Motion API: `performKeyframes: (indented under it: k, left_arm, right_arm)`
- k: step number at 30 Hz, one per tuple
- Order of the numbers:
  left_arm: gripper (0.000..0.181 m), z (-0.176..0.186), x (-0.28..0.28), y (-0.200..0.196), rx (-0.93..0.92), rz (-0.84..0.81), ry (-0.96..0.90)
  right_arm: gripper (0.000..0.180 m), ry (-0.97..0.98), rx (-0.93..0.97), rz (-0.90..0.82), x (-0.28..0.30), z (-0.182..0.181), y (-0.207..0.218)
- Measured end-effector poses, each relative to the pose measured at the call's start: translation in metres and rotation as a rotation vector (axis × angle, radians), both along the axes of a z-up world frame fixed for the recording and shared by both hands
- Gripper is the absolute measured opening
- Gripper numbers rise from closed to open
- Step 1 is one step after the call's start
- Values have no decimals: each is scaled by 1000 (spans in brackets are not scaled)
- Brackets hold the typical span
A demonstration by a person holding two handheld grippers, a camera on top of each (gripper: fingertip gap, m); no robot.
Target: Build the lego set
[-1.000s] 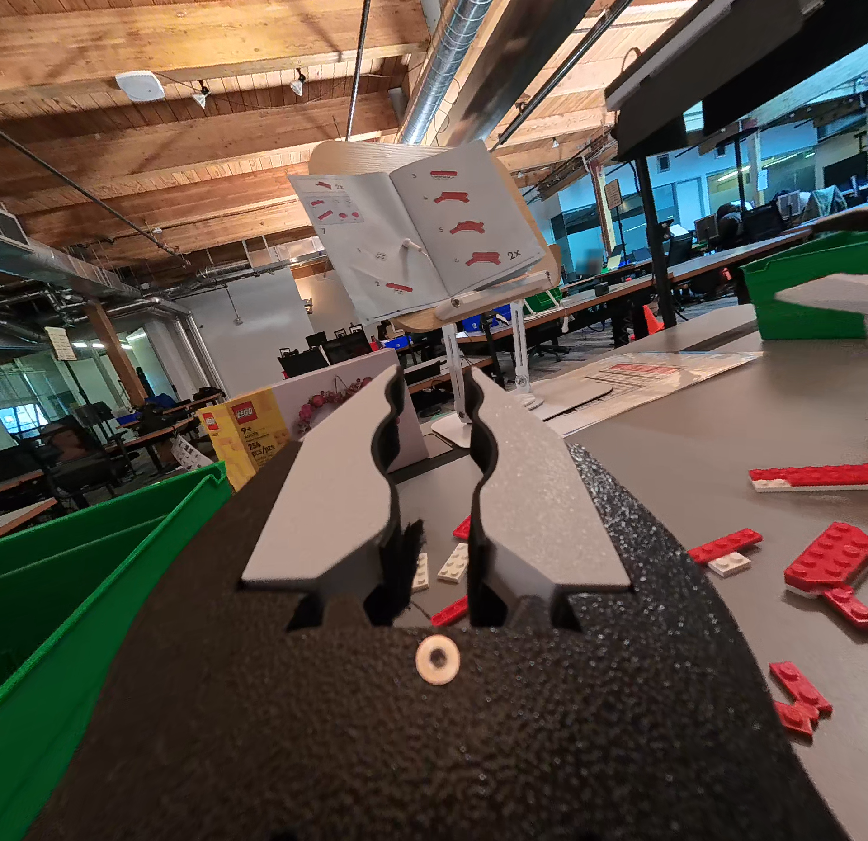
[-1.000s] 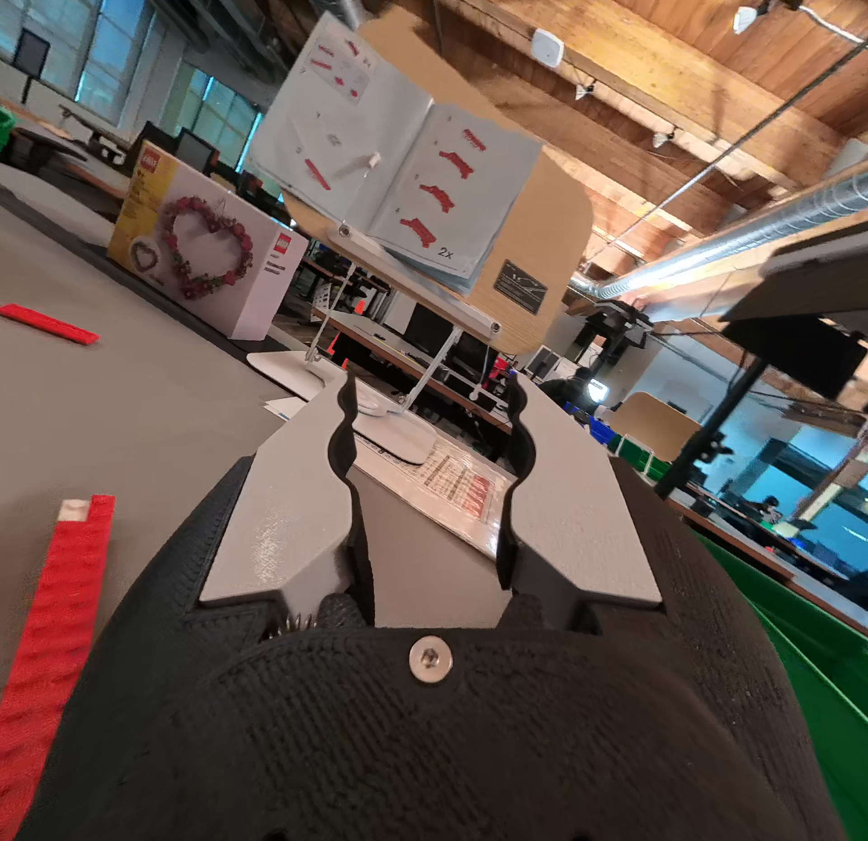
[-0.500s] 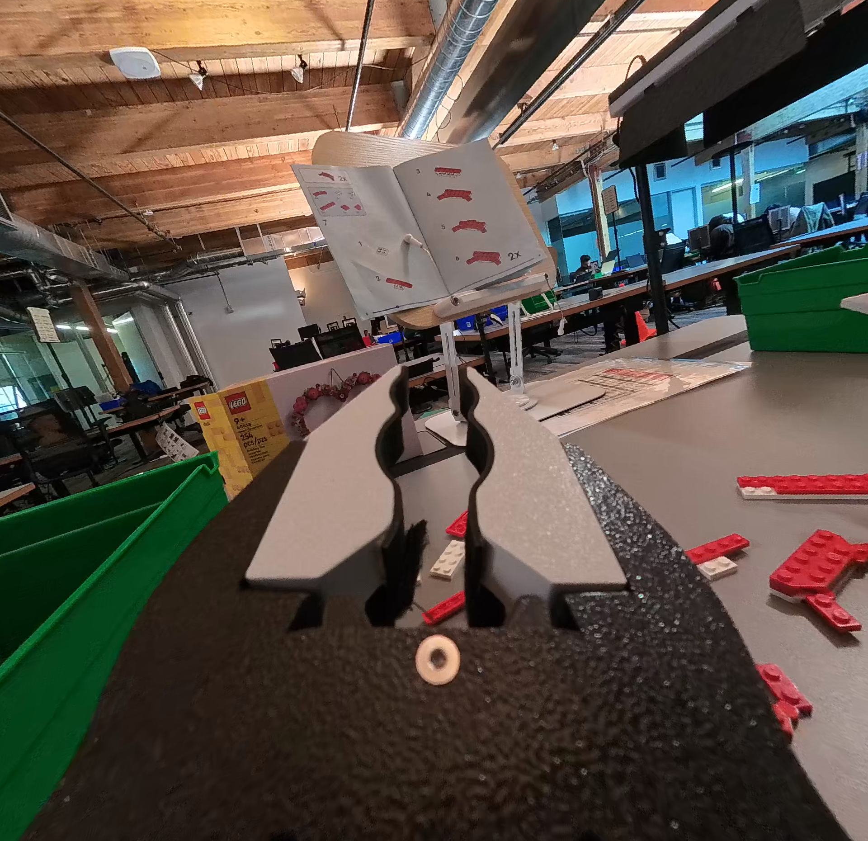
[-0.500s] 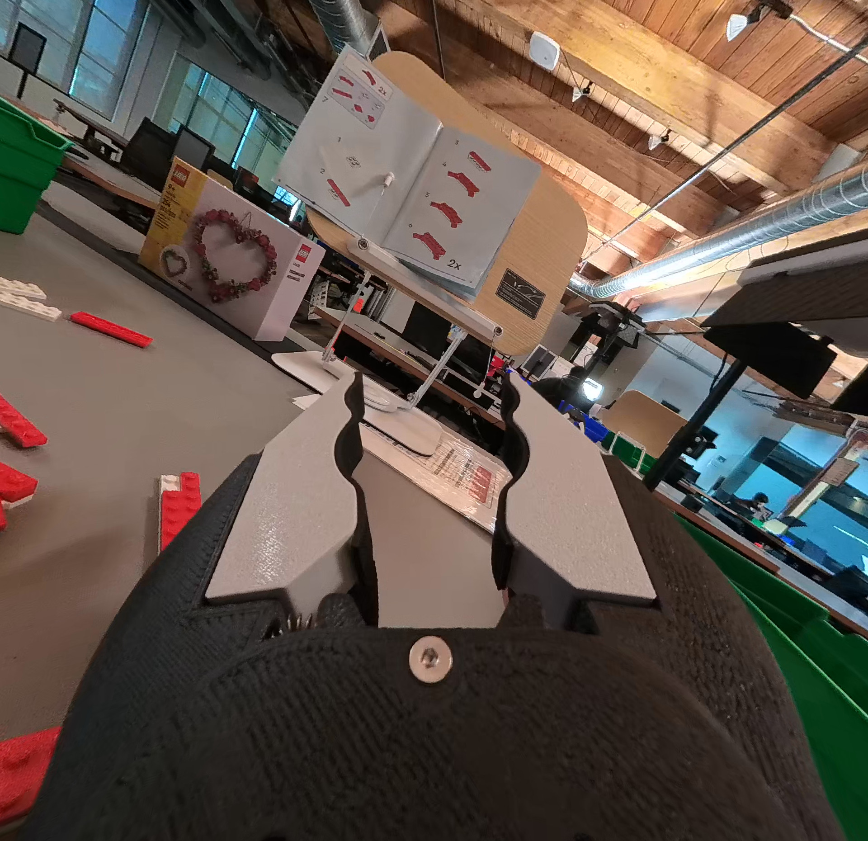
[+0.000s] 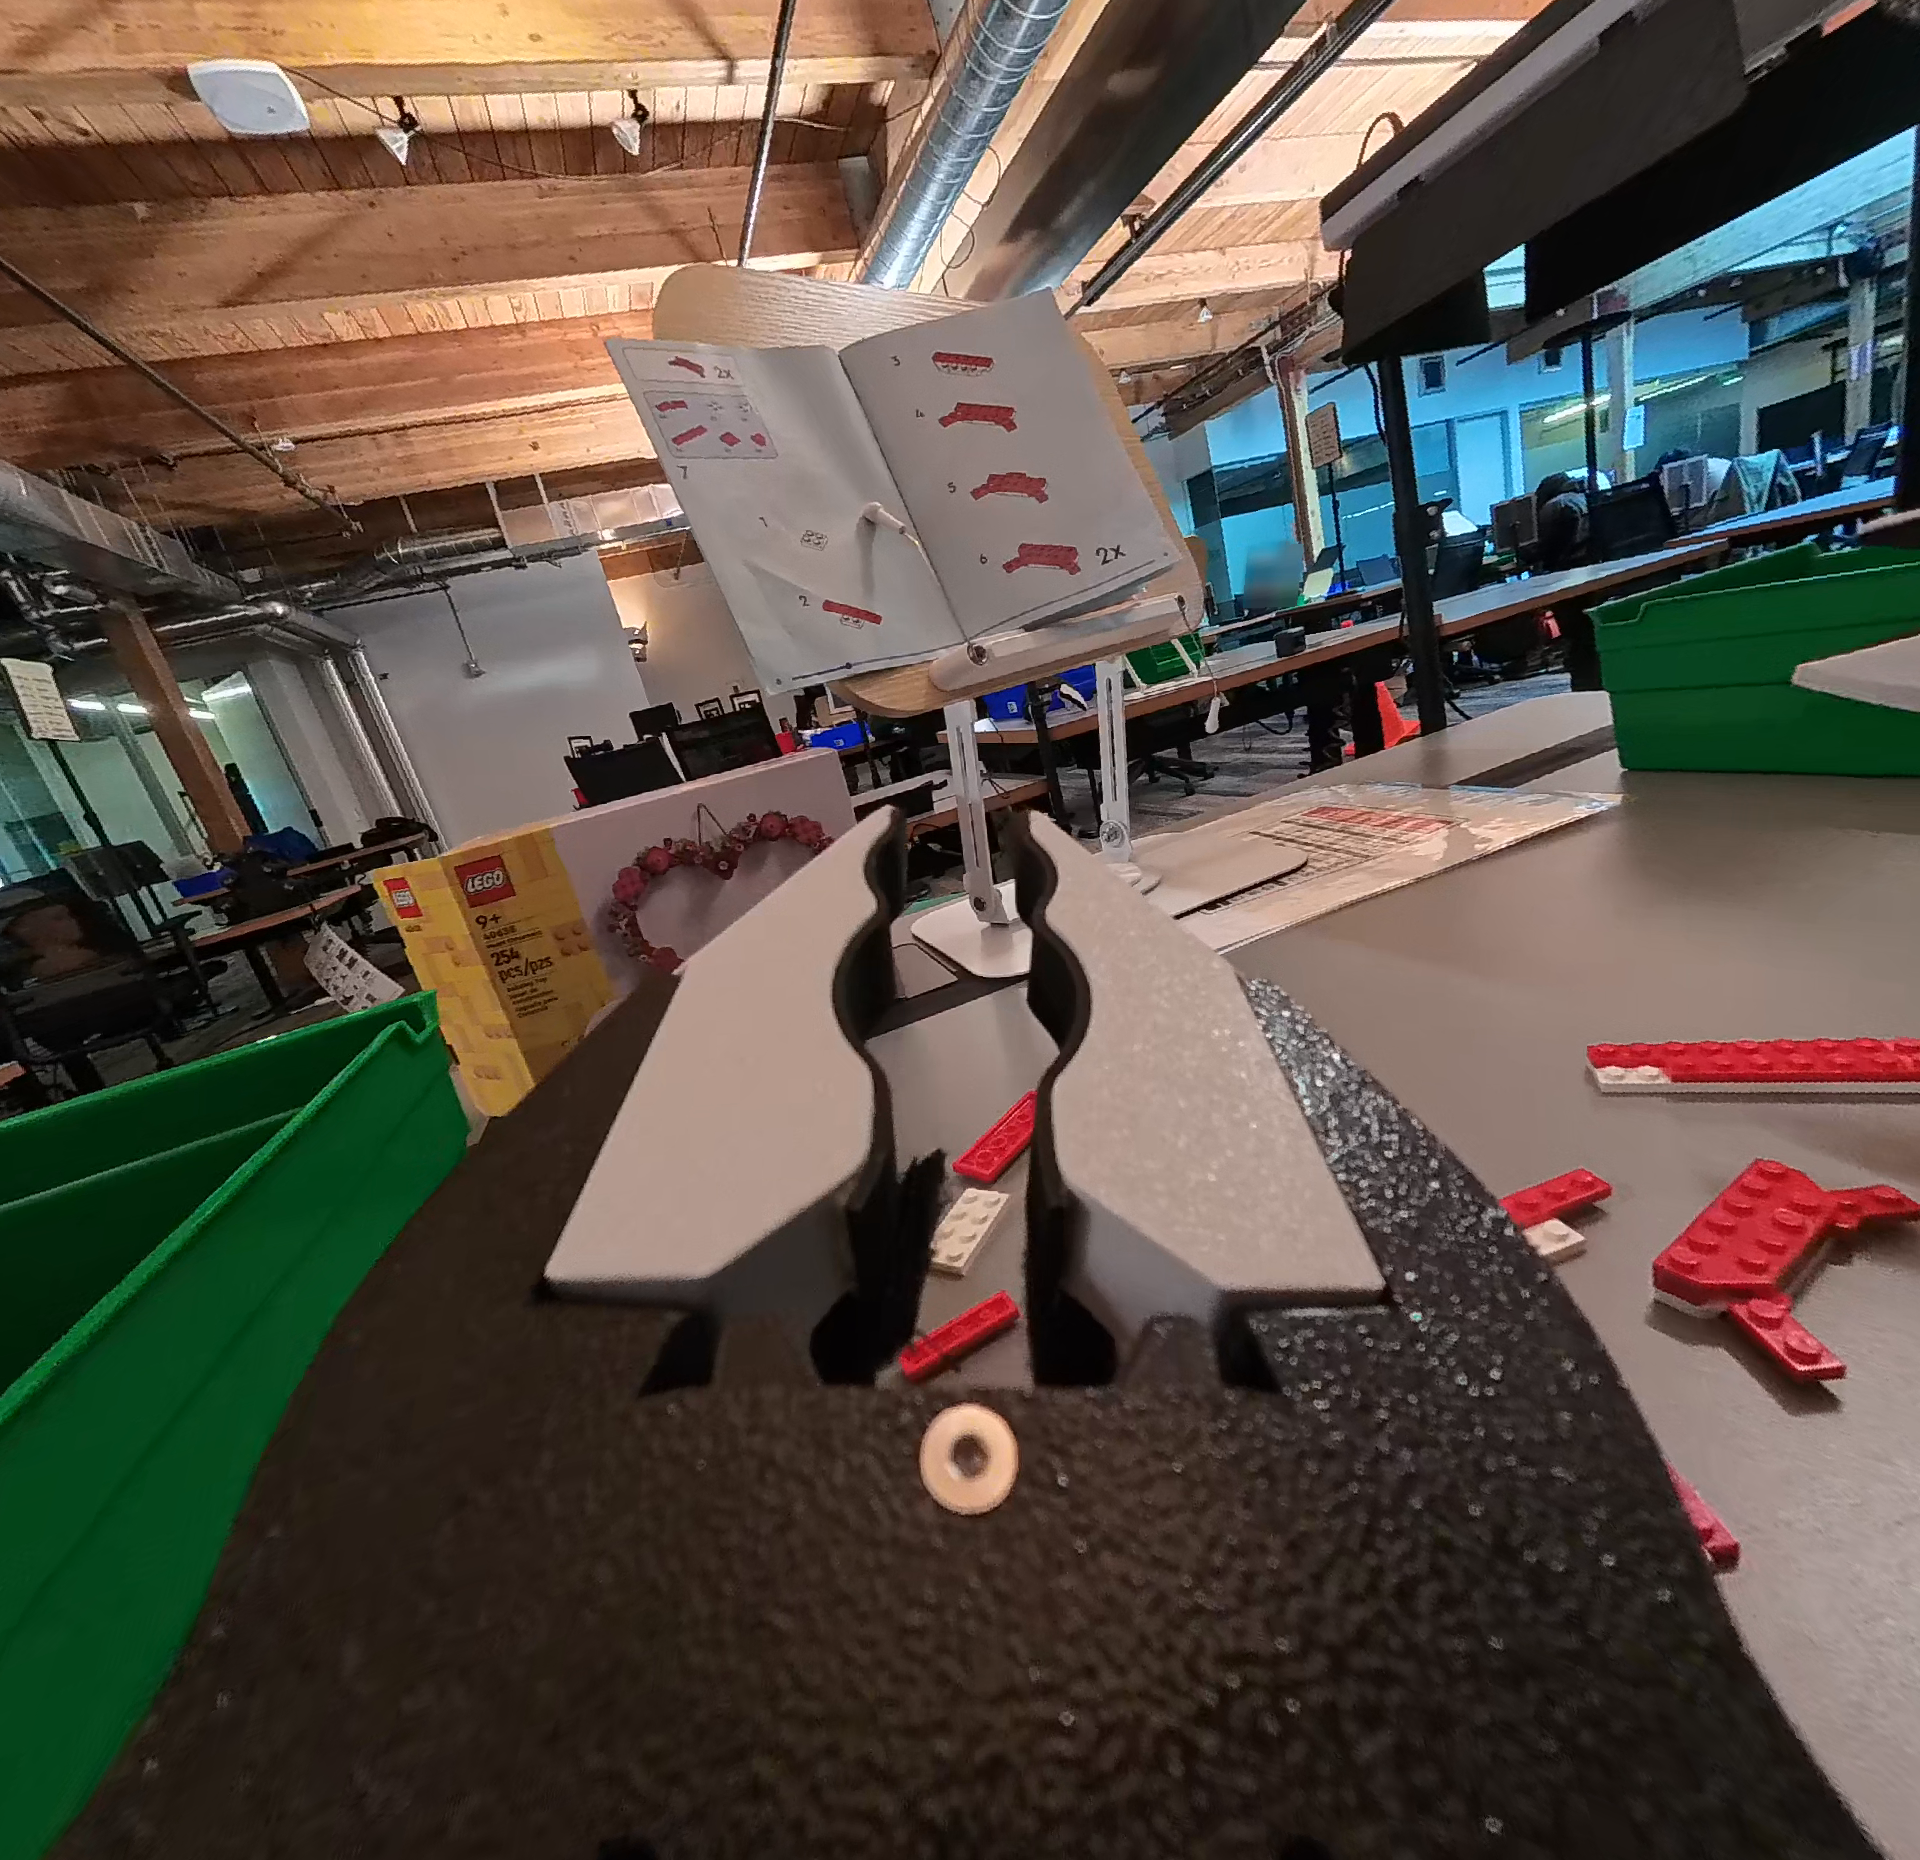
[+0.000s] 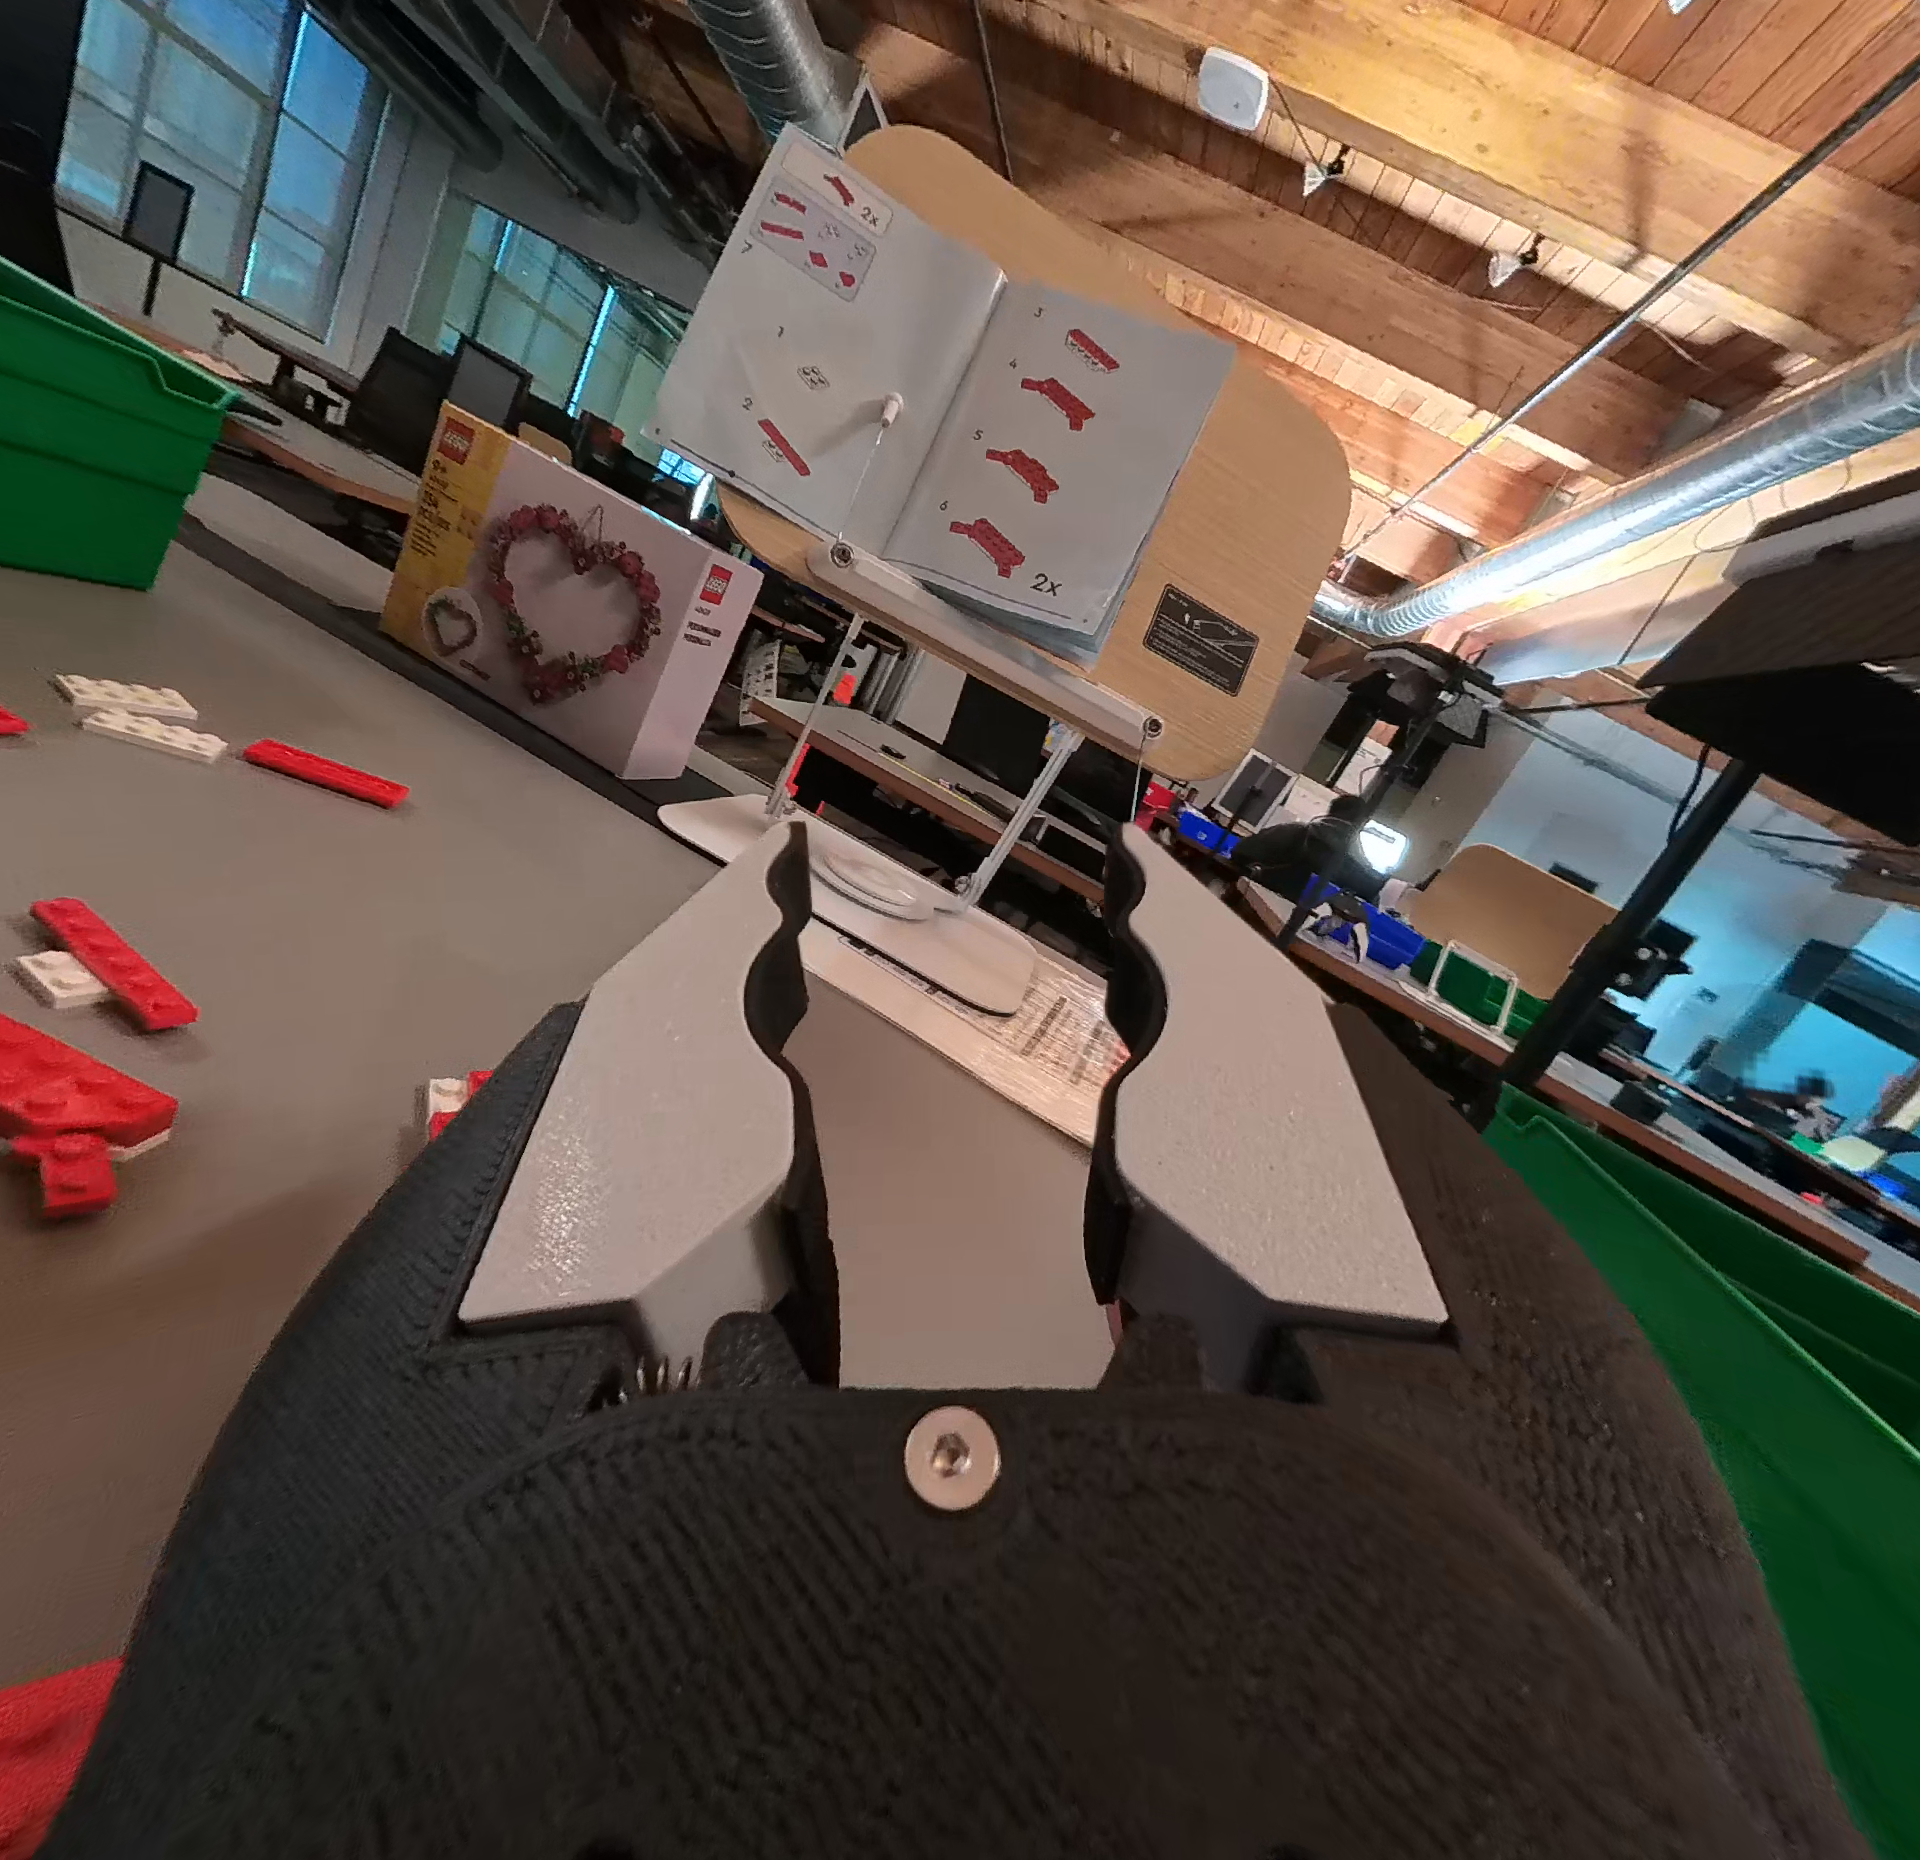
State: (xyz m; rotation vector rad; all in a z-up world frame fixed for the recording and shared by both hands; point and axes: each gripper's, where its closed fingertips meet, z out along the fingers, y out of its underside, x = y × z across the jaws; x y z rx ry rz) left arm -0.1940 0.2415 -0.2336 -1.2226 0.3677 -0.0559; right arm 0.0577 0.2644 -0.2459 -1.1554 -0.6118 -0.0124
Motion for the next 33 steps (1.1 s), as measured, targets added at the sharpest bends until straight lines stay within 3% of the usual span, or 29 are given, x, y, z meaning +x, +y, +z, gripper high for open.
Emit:
performKeyframes:
  k: [33]
  left_arm:
    - [11,-6,1,4,-31,-13,-16]
  right_arm:
    - [49,-10,-38,30,-4,-7,4]
